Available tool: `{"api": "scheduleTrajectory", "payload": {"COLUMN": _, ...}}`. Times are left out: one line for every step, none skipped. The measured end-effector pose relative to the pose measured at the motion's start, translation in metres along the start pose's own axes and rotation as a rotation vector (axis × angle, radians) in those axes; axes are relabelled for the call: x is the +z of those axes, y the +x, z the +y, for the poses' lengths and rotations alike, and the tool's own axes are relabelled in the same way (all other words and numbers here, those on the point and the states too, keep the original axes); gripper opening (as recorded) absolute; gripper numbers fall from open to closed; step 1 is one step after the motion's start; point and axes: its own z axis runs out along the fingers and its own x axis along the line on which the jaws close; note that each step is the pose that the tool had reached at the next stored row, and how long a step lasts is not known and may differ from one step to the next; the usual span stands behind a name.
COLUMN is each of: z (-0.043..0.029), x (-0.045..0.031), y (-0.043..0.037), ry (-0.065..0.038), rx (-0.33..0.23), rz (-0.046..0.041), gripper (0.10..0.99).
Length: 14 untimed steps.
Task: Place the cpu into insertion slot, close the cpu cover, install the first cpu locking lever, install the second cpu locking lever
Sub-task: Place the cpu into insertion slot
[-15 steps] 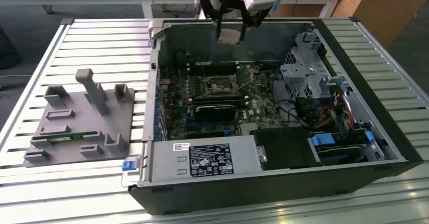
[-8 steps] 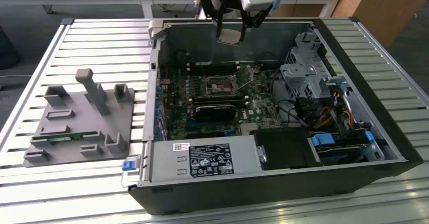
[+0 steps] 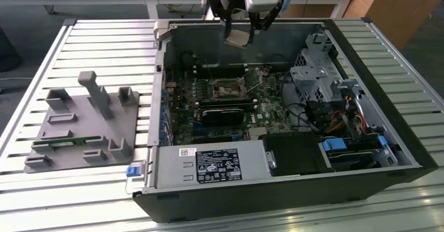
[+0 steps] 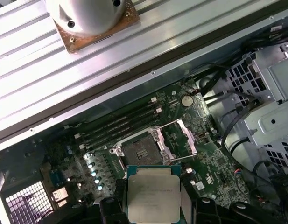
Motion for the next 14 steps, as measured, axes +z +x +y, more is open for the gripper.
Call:
{"api": "scheduleTrajectory", "payload": {"z": 0.0000, "x": 0.0001, "y": 0.0000, "ry": 0.000, "rx": 0.014, "rz": -0.0013, "gripper": 0.541}}
{"api": "scheduleTrajectory", "payload": {"z": 0.0000, "x": 0.0002, "y": 0.0000, "ry": 0.000, "rx": 0.028, "rz": -0.0026, "gripper": 0.541}}
{"api": "scheduleTrajectory", "payload": {"z": 0.0000, "x": 0.0003, "y": 0.0000, "ry": -0.001, "rx": 0.043, "rz": -0.0039, "gripper": 0.541}}
{"api": "scheduleTrajectory", "payload": {"z": 0.0000, "x": 0.0004, "y": 0.0000, "ry": -0.001, "rx": 0.058, "rz": -0.0053, "gripper": 0.541}}
{"api": "scheduleTrajectory", "payload": {"z": 0.0000, "x": 0.0005, "y": 0.0000, "ry": -0.001, "rx": 0.072, "rz": -0.0066, "gripper": 0.541}}
{"api": "scheduleTrajectory", "payload": {"z": 0.0000, "x": 0.0005, "y": 0.0000, "ry": -0.001, "rx": 0.085, "rz": -0.0078, "gripper": 0.541}}
{"api": "scheduleTrajectory", "payload": {"z": -0.0001, "x": 0.0006, "y": 0.0000, "ry": -0.001, "rx": 0.098, "rz": -0.0090, "gripper": 0.541}}
{"api": "scheduleTrajectory", "payload": {"z": -0.0001, "x": 0.0007, "y": 0.0000, "ry": -0.002, "rx": 0.111, "rz": -0.0102, "gripper": 0.541}}
{"api": "scheduleTrajectory", "payload": {"z": -0.0001, "x": 0.0008, "y": 0.0000, "ry": -0.002, "rx": 0.124, "rz": -0.0113, "gripper": 0.541}}
{"api": "scheduleTrajectory", "payload": {"z": -0.0001, "x": 0.0009, "y": 0.0000, "ry": -0.002, "rx": 0.138, "rz": -0.0127, "gripper": 0.541}}
{"api": "scheduleTrajectory", "payload": {"z": -0.0001, "x": 0.0010, "y": 0.0001, "ry": -0.002, "rx": 0.151, "rz": -0.0139, "gripper": 0.541}}
{"api": "scheduleTrajectory", "payload": {"z": -0.0001, "x": 0.0011, "y": 0.0001, "ry": -0.002, "rx": 0.165, "rz": -0.0151, "gripper": 0.541}}
{"api": "scheduleTrajectory", "payload": {"z": -0.0002, "x": 0.0013, "y": 0.0001, "ry": -0.003, "rx": 0.178, "rz": -0.0163, "gripper": 0.541}}
{"api": "scheduleTrajectory", "payload": {"z": -0.0002, "x": 0.0015, "y": 0.0001, "ry": -0.003, "rx": 0.191, "rz": -0.0175, "gripper": 0.541}}
